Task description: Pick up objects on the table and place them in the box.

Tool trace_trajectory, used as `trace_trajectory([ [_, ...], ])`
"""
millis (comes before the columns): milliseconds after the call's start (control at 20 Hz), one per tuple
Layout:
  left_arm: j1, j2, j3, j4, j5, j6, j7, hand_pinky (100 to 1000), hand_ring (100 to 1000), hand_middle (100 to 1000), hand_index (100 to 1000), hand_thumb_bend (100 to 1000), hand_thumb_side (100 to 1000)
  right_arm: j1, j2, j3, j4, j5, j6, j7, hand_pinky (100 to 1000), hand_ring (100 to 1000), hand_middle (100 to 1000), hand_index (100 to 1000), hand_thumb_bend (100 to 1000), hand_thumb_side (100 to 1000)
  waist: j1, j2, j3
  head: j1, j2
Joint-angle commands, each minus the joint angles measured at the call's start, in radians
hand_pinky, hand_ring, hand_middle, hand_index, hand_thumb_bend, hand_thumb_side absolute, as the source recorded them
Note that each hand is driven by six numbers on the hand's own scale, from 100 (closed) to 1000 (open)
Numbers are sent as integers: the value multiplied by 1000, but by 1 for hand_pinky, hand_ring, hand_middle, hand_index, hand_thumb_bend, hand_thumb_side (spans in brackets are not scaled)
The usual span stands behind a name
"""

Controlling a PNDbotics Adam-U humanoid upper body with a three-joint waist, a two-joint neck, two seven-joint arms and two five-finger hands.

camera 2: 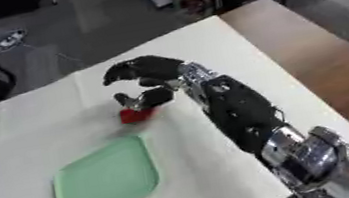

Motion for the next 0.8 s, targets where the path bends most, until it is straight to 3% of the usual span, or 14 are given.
trace_trajectory([
  [50, -12, 12, 6, -17, 2, 0, -1, 326, 488, 673, 810, 290, 797, -8, -2, -8, -3, 27, -11, -15, 730, 774, 860, 904, 115, 959, 0, -10, 0, -10, -14],
  [400, -12, 12, 6, -17, 3, -1, -3, 326, 488, 673, 810, 291, 797, 12, 11, -8, 12, 80, -2, -26, 751, 821, 900, 944, 197, 974, 1, -11, -1, -6, -12],
  [800, -12, 10, 5, -17, 4, -2, -3, 325, 487, 672, 810, 290, 797, 17, 18, -5, 21, 140, 5, -22, 773, 875, 934, 993, 352, 939, 4, -9, -1, -3, -10],
])
